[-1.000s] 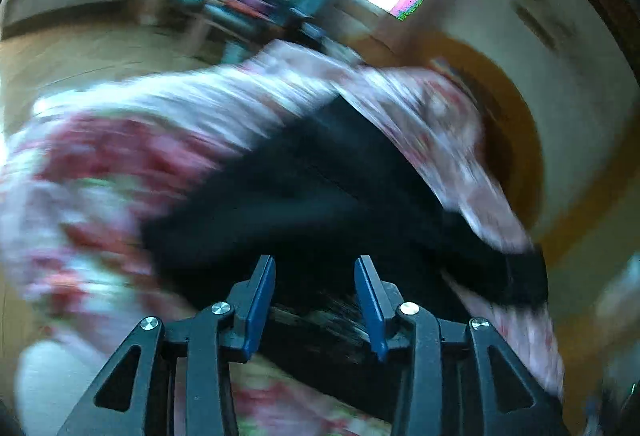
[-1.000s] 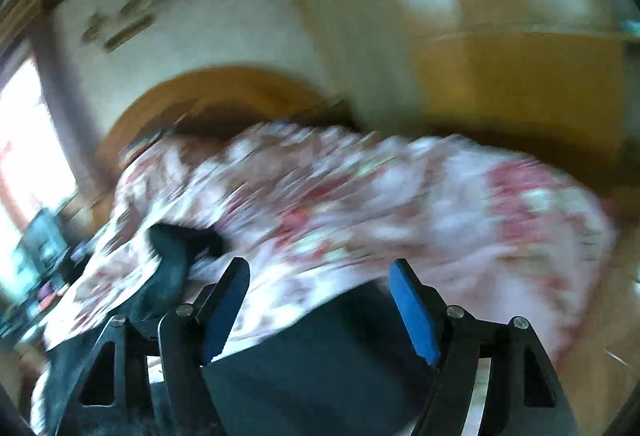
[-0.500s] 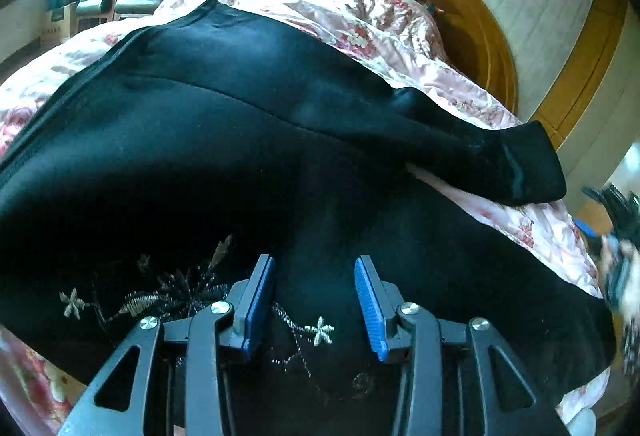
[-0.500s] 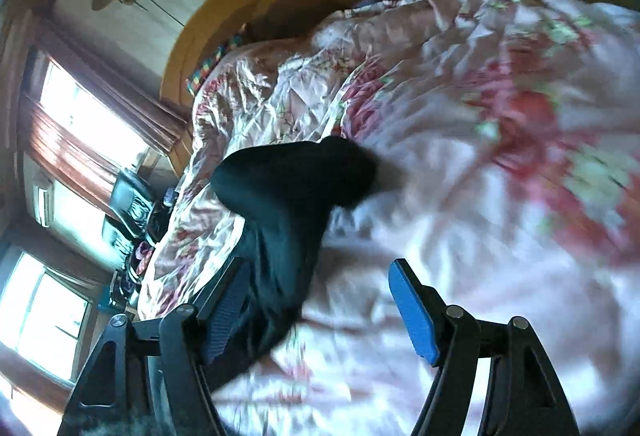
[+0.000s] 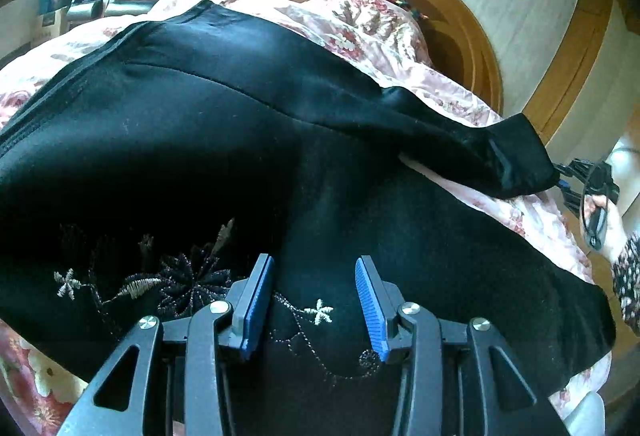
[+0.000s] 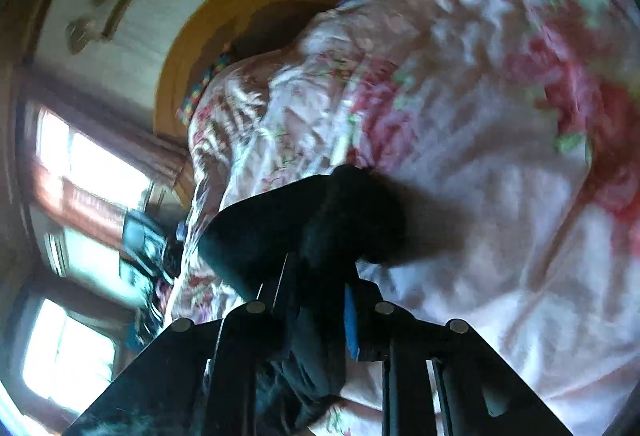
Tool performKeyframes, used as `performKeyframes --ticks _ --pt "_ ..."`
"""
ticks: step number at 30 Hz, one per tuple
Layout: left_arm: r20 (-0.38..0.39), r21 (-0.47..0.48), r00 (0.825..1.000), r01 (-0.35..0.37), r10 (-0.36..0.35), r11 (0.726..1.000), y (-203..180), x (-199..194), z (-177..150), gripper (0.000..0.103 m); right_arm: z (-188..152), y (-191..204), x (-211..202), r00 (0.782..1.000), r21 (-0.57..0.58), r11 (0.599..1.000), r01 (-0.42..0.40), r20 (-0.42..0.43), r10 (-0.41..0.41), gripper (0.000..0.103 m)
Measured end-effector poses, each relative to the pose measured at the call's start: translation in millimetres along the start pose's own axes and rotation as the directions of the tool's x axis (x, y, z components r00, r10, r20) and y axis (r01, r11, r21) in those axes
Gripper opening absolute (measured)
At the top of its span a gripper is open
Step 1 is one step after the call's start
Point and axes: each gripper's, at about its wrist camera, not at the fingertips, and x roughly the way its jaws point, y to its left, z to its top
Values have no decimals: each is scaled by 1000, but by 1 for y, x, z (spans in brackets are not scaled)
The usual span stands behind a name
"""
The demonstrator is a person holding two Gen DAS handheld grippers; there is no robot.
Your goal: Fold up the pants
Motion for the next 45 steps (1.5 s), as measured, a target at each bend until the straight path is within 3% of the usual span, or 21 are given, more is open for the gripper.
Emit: performKeyframes --ticks 2,4,9,11,13,17,19,22,24,26,28,29,32,34,37,40,45 --pt "3 -5 1000 6 -6 1000 1 0 0 43 -8 24 -22 997 -156 985 68 47 -62 17" --pt "5 -10 1000 9 -9 1000 1 -1 0 43 -20 47 -48 986 -302 942 148 121 -116 15" --pt "-2 -27 1000 20 -20 999 4 -3 3 43 -64 66 -104 941 -506 802 317 272 -200 15" --pt "-5 -25 1000 20 -21 999 6 -3 4 43 -80 51 -112 927 -530 764 368 274 -257 15" --pt "-8 -23 1000 13 -13 1000 6 -5 4 43 -84 26 -108 922 -493 779 387 222 -318 15" --pt "-33 -41 999 10 -11 999 3 -9 5 43 -88 -40 -96 933 -305 884 355 60 -354 15" --pt "-50 -53 999 17 -20 998 4 -11 7 43 -94 -58 -91 931 -264 898 351 1 -364 15" --pt "-58 -91 997 36 -41 995 9 -14 8 43 -97 -69 -93 931 -217 910 353 -12 -364 16" --pt "-66 -113 997 42 -49 993 11 -15 9 43 -99 -65 -99 919 -216 896 387 12 -394 24" --pt "-70 -122 996 46 -54 992 11 -15 10 43 -105 -53 -104 889 -248 857 452 52 -454 30" --pt "-74 -117 996 46 -55 992 9 -15 13 43 -116 -37 -117 856 -277 810 516 133 -500 43" --pt "-78 -108 995 45 -54 993 7 -15 15 43 -122 -29 -125 855 -280 808 518 178 -487 46" --pt "-85 -68 996 35 -40 997 -1 -15 23 43 -143 -4 -136 882 -329 822 464 262 -393 56" --pt "-79 -45 996 33 -37 998 -6 -16 29 43 -156 17 -122 907 -417 807 418 250 -340 60" --pt "-70 -28 997 18 -20 999 -8 -18 40 43 -171 47 -83 948 -572 757 315 163 -272 61" --pt "-68 -24 998 8 -10 1000 -5 -19 54 43 -177 65 -41 954 -642 716 276 88 -288 61" --pt "-44 5 998 -33 33 999 2 -23 90 43 -187 59 4 924 -649 695 309 31 -382 61"
